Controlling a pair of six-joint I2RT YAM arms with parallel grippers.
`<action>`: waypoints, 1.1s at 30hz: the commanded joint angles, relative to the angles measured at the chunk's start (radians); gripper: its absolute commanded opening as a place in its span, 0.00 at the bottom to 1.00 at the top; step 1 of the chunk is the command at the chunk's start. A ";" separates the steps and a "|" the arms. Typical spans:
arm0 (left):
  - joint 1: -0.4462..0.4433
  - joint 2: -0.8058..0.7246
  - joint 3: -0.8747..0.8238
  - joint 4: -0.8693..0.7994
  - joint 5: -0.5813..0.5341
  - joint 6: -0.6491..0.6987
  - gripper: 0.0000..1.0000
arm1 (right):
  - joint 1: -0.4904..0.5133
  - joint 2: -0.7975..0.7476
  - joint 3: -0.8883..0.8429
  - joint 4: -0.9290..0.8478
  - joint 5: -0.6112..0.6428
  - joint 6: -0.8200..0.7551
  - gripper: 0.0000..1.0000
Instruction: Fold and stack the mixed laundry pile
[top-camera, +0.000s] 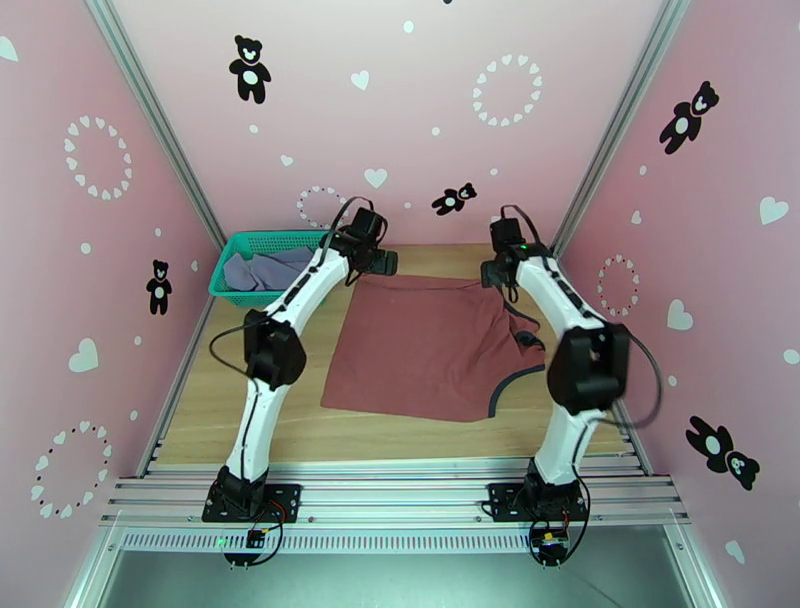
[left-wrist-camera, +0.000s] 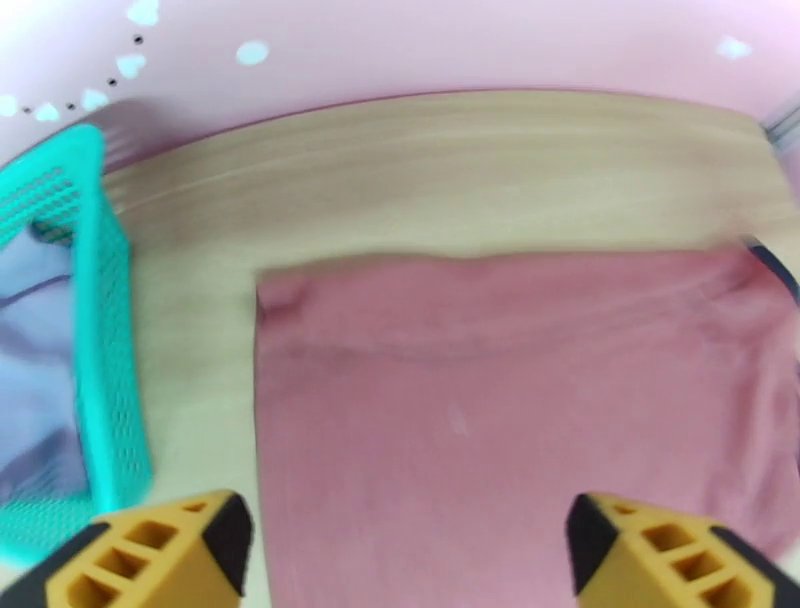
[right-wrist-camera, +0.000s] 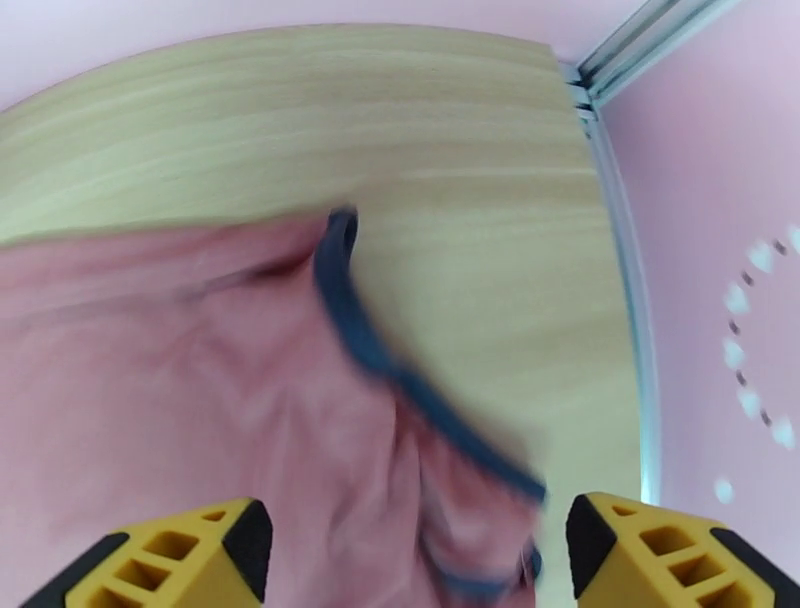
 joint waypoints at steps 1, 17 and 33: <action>-0.006 -0.225 -0.287 -0.052 -0.032 -0.165 0.75 | 0.058 -0.167 -0.205 -0.060 -0.081 0.100 0.84; -0.012 -0.764 -1.332 0.232 0.145 -0.694 0.66 | 0.422 -0.251 -0.506 -0.023 -0.115 0.250 0.80; -0.041 -0.635 -1.399 0.231 0.171 -0.728 0.65 | 0.439 -0.244 -0.499 -0.020 -0.095 0.229 0.79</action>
